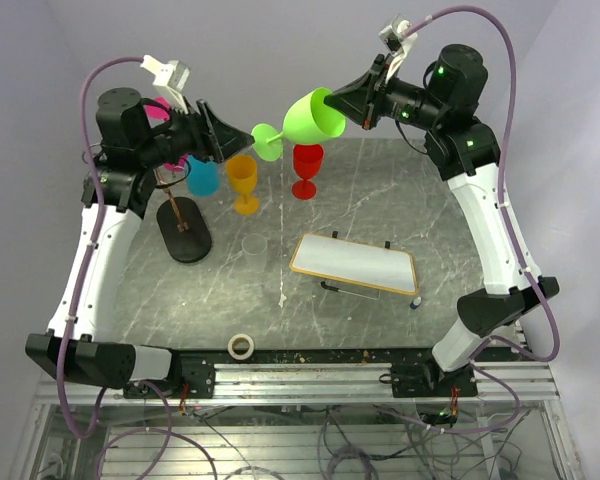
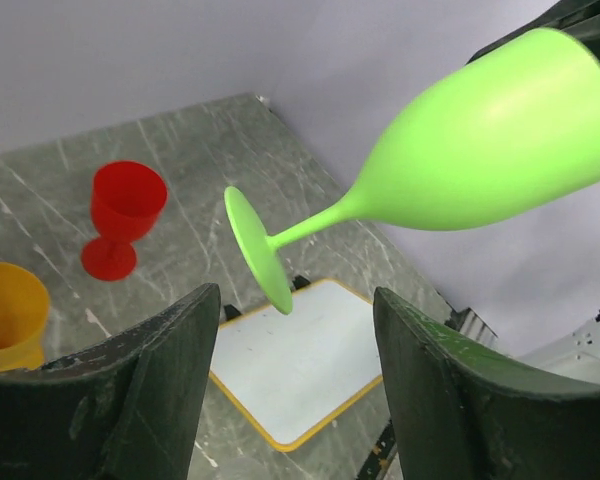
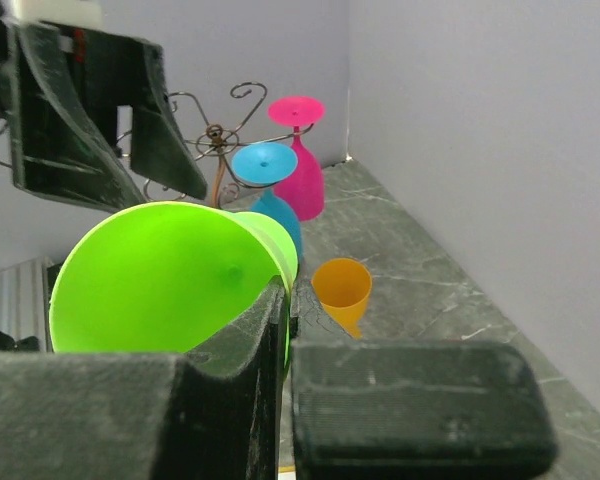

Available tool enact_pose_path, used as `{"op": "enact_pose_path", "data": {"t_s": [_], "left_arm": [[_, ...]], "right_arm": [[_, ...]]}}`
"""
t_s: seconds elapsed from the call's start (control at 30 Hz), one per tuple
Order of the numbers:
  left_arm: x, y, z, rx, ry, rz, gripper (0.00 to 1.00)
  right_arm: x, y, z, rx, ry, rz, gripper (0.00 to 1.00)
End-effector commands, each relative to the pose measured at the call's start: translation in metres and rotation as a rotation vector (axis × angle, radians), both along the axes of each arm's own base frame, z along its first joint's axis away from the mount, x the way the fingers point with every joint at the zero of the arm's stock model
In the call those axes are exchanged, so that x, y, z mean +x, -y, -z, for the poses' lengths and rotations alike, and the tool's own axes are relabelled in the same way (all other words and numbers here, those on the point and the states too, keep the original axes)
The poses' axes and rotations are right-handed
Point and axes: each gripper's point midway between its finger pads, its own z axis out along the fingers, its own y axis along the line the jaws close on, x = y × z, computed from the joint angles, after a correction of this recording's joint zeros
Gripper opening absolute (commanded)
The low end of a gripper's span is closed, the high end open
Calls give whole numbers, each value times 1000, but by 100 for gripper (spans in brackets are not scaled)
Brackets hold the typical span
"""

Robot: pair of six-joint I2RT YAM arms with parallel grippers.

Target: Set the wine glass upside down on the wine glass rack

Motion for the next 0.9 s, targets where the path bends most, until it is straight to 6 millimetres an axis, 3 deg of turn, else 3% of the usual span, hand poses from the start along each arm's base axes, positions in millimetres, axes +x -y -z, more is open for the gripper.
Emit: {"op": "enact_pose_path", "data": {"t_s": [0.0, 0.43, 0.73, 0.87], "left_arm": [[5, 12, 8, -43, -57, 16, 71], [9, 31, 32, -84, -173, 66, 48], [8, 33, 35, -102, -198, 74, 35], [6, 33, 34, -106, -194, 79, 18]], "right_arm": [[-15, -3, -21, 44, 46, -55, 0], [-17, -3, -14, 36, 42, -58, 0], [-23, -4, -16, 49, 34, -79, 0], [-23, -4, -14, 48, 32, -83, 0]]}}
